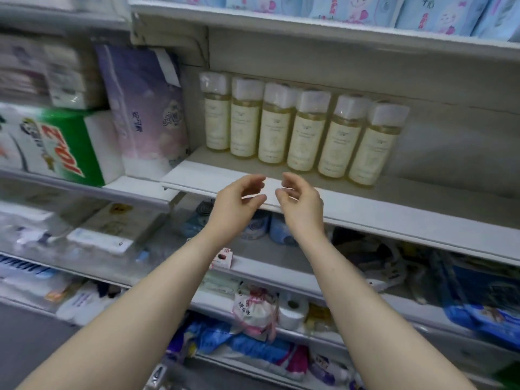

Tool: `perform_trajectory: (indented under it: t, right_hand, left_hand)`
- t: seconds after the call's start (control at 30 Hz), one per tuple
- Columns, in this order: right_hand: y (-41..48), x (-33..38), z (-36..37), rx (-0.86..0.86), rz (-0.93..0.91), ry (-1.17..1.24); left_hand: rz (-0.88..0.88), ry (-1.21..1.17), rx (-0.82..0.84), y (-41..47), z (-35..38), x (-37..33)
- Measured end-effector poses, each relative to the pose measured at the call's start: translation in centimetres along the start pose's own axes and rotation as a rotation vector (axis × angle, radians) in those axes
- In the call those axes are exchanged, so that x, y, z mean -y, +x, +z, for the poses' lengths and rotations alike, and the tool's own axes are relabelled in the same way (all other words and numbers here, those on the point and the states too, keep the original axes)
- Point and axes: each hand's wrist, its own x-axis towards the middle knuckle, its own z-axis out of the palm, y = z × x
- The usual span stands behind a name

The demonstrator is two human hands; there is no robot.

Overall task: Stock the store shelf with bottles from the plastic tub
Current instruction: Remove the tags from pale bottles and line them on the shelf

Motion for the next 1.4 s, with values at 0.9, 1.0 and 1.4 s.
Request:
perform_trajectory:
  t: [0.9, 1.0, 1.4]
  right_hand:
    - [-23.6, -12.3, 26.7, 0.561, 0.251, -0.120]
    - [-25.0, -15.4, 28.2, 0.629, 0.258, -0.162]
    - [-30.7, -28.6, 33.4, 0.857, 0.337, -0.228]
  left_hand:
    - [-0.555, 0.082, -0.143, -24.1, -18.4, 22.6]
    - [-0.645, 0.093, -0.179, -26.6, -17.6, 25.6]
    - [-0.849, 0.026, -0.299, -36.5, -14.8, 40.3]
